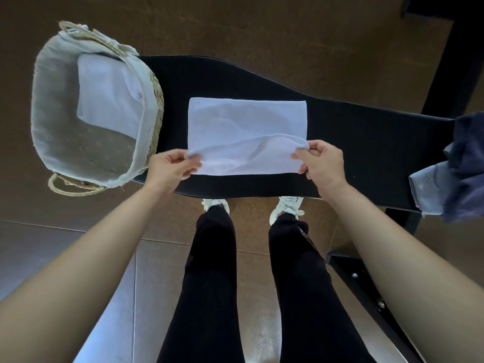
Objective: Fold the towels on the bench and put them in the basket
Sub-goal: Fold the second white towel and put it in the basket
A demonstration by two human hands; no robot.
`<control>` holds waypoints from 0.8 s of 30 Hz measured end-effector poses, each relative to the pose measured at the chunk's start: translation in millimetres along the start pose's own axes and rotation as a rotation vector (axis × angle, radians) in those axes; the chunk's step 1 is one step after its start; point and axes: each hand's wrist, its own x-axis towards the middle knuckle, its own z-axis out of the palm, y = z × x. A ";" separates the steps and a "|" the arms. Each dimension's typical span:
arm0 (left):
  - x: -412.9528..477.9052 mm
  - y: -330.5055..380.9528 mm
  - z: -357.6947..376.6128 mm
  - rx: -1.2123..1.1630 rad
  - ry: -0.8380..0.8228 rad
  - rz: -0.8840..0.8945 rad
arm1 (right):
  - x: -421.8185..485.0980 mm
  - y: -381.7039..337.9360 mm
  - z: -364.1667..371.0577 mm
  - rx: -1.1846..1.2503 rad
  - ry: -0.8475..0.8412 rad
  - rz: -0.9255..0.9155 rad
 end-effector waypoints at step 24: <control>74.9 27.4 38.4 0.703 0.355 0.336 | 65.9 -5.9 27.5 -0.319 0.200 -0.089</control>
